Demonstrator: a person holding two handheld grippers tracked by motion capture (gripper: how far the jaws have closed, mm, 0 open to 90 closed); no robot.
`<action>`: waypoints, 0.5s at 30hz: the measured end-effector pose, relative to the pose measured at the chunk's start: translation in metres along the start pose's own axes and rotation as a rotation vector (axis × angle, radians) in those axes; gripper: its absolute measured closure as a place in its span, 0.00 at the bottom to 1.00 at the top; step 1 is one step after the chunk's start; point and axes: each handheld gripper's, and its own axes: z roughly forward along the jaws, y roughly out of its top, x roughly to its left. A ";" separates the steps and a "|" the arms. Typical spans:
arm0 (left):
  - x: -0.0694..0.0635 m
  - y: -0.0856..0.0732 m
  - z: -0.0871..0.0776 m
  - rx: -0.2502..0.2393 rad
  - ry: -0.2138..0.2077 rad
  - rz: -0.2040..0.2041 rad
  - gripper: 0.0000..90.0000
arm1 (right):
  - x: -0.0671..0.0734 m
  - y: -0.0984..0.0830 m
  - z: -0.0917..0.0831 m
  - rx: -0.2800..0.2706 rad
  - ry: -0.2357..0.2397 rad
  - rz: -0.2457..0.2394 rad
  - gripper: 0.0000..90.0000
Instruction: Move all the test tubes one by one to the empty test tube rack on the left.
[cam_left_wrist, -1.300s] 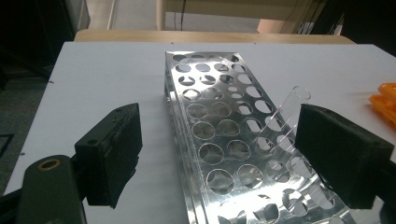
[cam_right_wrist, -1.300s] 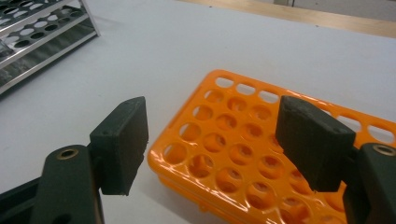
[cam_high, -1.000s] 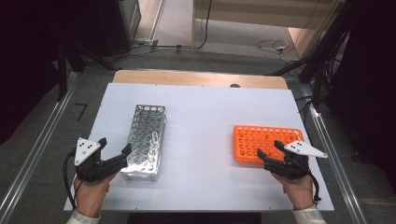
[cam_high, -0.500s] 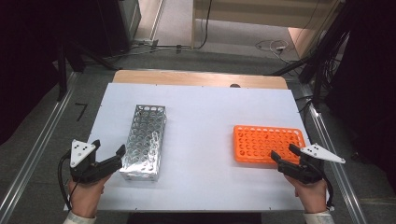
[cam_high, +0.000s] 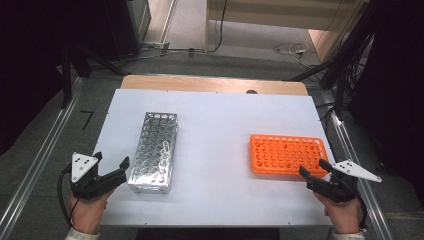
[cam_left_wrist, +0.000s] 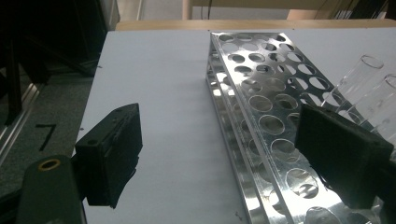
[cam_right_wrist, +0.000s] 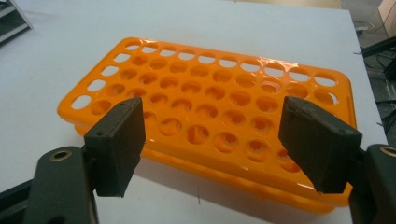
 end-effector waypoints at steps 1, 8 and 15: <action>0.001 -0.001 0.000 0.005 0.003 -0.001 0.16 | -0.002 -0.001 -0.001 0.001 -0.007 0.000 0.24; 0.009 -0.005 -0.001 0.015 0.021 -0.016 0.16 | -0.017 -0.009 -0.006 -0.001 -0.038 0.042 0.24; 0.014 -0.009 -0.002 0.030 0.030 -0.030 0.17 | -0.029 -0.017 -0.010 0.016 -0.070 0.065 0.24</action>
